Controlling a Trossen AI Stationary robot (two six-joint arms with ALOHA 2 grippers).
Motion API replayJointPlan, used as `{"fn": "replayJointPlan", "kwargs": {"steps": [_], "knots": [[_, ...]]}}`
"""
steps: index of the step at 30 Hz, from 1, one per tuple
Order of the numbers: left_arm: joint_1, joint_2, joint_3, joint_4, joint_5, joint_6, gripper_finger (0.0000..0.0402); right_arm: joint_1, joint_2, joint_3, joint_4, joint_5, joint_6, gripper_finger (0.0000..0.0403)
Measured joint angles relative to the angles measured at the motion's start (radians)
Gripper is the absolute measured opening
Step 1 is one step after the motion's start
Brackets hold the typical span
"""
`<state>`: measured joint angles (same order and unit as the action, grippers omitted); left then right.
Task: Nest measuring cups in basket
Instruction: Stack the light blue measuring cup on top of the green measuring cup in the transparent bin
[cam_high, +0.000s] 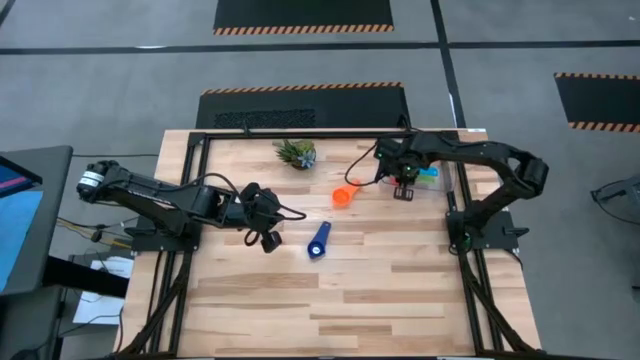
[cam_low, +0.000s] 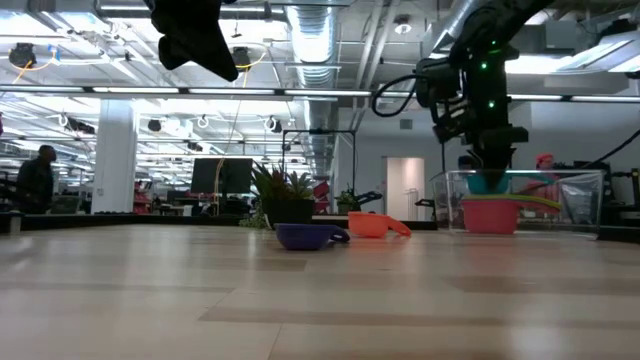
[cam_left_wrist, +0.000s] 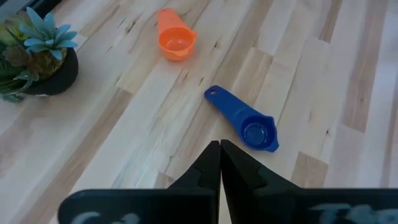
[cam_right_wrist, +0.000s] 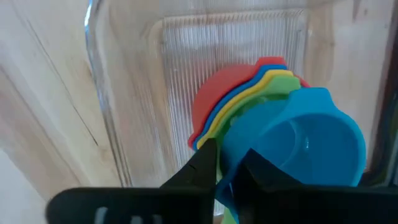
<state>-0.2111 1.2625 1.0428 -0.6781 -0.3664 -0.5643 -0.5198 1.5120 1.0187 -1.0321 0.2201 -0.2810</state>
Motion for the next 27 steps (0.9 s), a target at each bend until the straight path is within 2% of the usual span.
{"fn": "replayJointPlan", "kwargs": {"steps": [7,15,27], "knots": [[0.0,0.0,0.0,0.0,0.0,0.001,0.0,-0.005,0.001,0.0,-0.015,-0.007,0.0,0.0083],[0.0,0.0,0.0,0.0,0.001,0.001,0.0,-0.006,0.001,0.0,-0.035,0.041,0.043,0.0086],[0.0,0.0,0.0,0.0,0.001,-0.002,0.0,-0.005,0.001,0.0,-0.075,0.041,0.081,0.0087]]}}
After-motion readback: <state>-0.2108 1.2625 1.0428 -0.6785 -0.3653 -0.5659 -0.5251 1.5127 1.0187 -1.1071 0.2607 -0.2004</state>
